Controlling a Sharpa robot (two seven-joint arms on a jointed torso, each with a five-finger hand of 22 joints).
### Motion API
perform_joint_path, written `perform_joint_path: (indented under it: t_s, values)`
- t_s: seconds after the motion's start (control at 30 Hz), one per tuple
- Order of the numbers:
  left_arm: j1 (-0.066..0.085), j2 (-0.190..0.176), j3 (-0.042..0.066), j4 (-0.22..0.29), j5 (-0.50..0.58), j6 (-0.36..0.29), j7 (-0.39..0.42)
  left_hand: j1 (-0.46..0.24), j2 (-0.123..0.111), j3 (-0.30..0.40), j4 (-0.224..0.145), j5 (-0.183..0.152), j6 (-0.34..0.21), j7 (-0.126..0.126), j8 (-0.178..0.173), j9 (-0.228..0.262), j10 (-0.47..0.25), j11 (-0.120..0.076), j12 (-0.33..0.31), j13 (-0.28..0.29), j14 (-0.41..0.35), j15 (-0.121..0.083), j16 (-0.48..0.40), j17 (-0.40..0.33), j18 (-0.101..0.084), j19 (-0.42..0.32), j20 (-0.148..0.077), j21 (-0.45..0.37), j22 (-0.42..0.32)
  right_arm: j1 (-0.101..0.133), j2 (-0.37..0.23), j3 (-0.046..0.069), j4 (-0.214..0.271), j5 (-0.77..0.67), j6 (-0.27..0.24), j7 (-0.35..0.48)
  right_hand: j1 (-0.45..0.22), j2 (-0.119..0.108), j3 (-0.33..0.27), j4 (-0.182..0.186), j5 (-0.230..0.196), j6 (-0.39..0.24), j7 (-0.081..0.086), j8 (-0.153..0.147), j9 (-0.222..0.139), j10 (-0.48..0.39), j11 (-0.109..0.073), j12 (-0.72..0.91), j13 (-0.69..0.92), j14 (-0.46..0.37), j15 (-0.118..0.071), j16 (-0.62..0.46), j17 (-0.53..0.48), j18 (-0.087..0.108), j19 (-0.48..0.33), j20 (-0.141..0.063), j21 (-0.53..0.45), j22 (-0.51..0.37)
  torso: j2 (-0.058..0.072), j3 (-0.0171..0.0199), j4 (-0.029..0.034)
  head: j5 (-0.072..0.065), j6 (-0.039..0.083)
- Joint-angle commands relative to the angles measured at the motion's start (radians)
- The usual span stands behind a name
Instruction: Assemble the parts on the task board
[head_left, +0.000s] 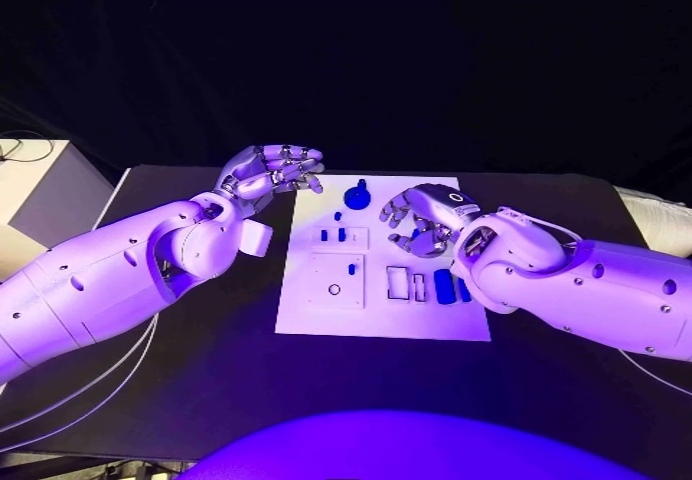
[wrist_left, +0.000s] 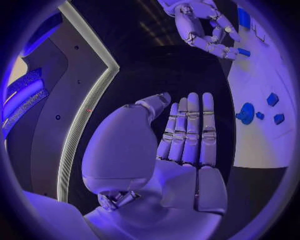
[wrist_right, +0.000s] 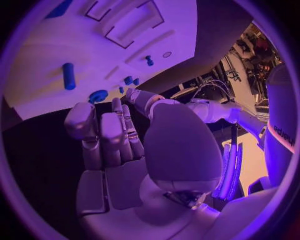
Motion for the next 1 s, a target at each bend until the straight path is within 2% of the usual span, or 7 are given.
perform_joint_path:
  t_s: [0.03,0.2,0.43,0.47,0.67,0.83,1.0]
  values:
    - [0.0,0.003,0.0,-0.001,-0.002,0.026,0.004,0.003,0.004,-0.004,0.003,-0.001,0.0,0.006,-0.003,-0.001,0.0,0.007,-0.006,0.001,0.001,0.003,-0.007,0.001,0.009,0.002,0.003,-0.005,-0.001,0.019,-0.021,0.002,-0.021,0.057,0.096,0.056,0.0,-0.012,0.006,-0.001,0.006,0.005,-0.005,-0.001,0.0,0.007,-0.001,-0.006,-0.001,0.01,-0.001,0.008,0.008,-0.011,0.01,-0.001,0.008,0.005,-0.004,-0.0015,-0.0039,-0.009,0.004]
    - [-0.001,0.005,0.0,-0.003,-0.002,0.031,0.005,0.003,0.005,-0.004,0.003,0.0,0.001,0.006,-0.003,-0.001,0.0,0.006,-0.006,0.001,0.001,0.003,-0.007,0.002,0.009,0.002,0.003,-0.005,-0.001,0.042,-0.044,0.004,-0.069,0.032,0.174,0.095,-0.014,-0.028,-0.002,0.003,0.051,0.007,-0.013,0.002,0.002,0.009,-0.003,-0.027,-0.002,0.014,-0.003,0.036,0.032,-0.016,0.021,-0.003,0.034,0.023,-0.002,-0.001,-0.0037,-0.019,0.01]
    - [-0.005,0.005,0.0,-0.004,-0.002,0.033,0.005,0.002,0.004,-0.005,0.004,0.0,0.0,0.007,-0.004,-0.001,0.0,0.007,-0.007,0.001,0.001,0.003,-0.008,0.003,0.009,0.003,0.003,-0.006,-0.002,0.048,-0.044,0.003,-0.115,0.01,0.215,0.098,-0.01,-0.027,-0.025,-0.002,0.045,-0.003,-0.016,-0.001,0.002,-0.023,0.005,-0.054,-0.002,0.013,0.003,0.047,0.037,-0.017,0.022,0.0,0.036,0.028,-0.002,-0.0007,-0.0018,-0.024,0.013]
    - [-0.005,0.005,0.0,-0.003,-0.002,0.033,0.005,0.002,0.004,-0.005,0.004,0.0,0.0,0.007,-0.004,-0.001,0.0,0.007,-0.007,0.001,0.001,0.003,-0.008,0.003,0.009,0.003,0.003,-0.006,-0.002,0.048,-0.042,0.002,-0.122,0.006,0.228,0.096,-0.011,-0.026,-0.043,-0.002,0.042,-0.01,-0.022,-0.004,0.001,-0.034,0.007,-0.061,-0.001,0.011,0.005,0.047,0.034,-0.016,0.019,0.002,0.028,0.026,-0.002,-0.0012,-0.0015,-0.025,0.014]
    - [-0.006,0.003,0.0,-0.003,-0.002,0.034,0.005,0.001,0.003,-0.006,0.005,0.0,-0.001,0.007,-0.004,-0.002,0.0,0.007,-0.007,0.001,0.001,0.003,-0.009,0.003,0.009,0.003,0.003,-0.007,-0.002,0.043,-0.026,-0.004,-0.148,-0.015,0.254,0.085,-0.004,-0.019,-0.063,-0.003,0.033,-0.016,-0.028,-0.006,0.0,-0.044,0.009,-0.068,0.0,0.009,0.007,0.051,0.035,-0.014,0.016,0.004,0.02,0.024,0.0,-0.0005,-0.0037,-0.023,0.015]
    - [-0.007,0.003,0.0,-0.002,-0.002,0.034,0.005,0.001,0.003,-0.006,0.005,0.0,-0.001,0.007,-0.004,-0.002,0.0,0.007,-0.007,0.001,0.001,0.003,-0.009,0.003,0.009,0.003,0.003,-0.007,-0.002,0.035,-0.005,-0.007,-0.168,-0.023,0.26,0.08,-0.002,-0.016,-0.068,-0.003,0.032,-0.018,-0.029,-0.007,-0.001,-0.047,0.01,-0.07,0.0,0.009,0.007,0.052,0.036,-0.014,0.016,0.005,0.018,0.024,0.0,-0.0006,-0.0022,-0.023,0.012]
    - [-0.007,0.005,0.0,-0.003,-0.002,0.034,0.006,0.0,0.003,-0.007,0.006,0.0,-0.001,0.007,-0.005,-0.002,0.0,0.007,-0.008,0.001,0.001,0.003,-0.01,0.004,0.009,0.003,0.004,-0.008,-0.003,0.028,0.023,-0.011,-0.182,-0.026,0.265,0.077,0.008,-0.001,-0.066,-0.003,0.033,-0.016,-0.029,-0.006,0.0,-0.039,0.01,-0.067,0.003,0.011,0.007,0.06,0.043,-0.015,0.019,0.006,0.024,0.028,0.001,-0.0013,-0.0028,-0.022,0.009]
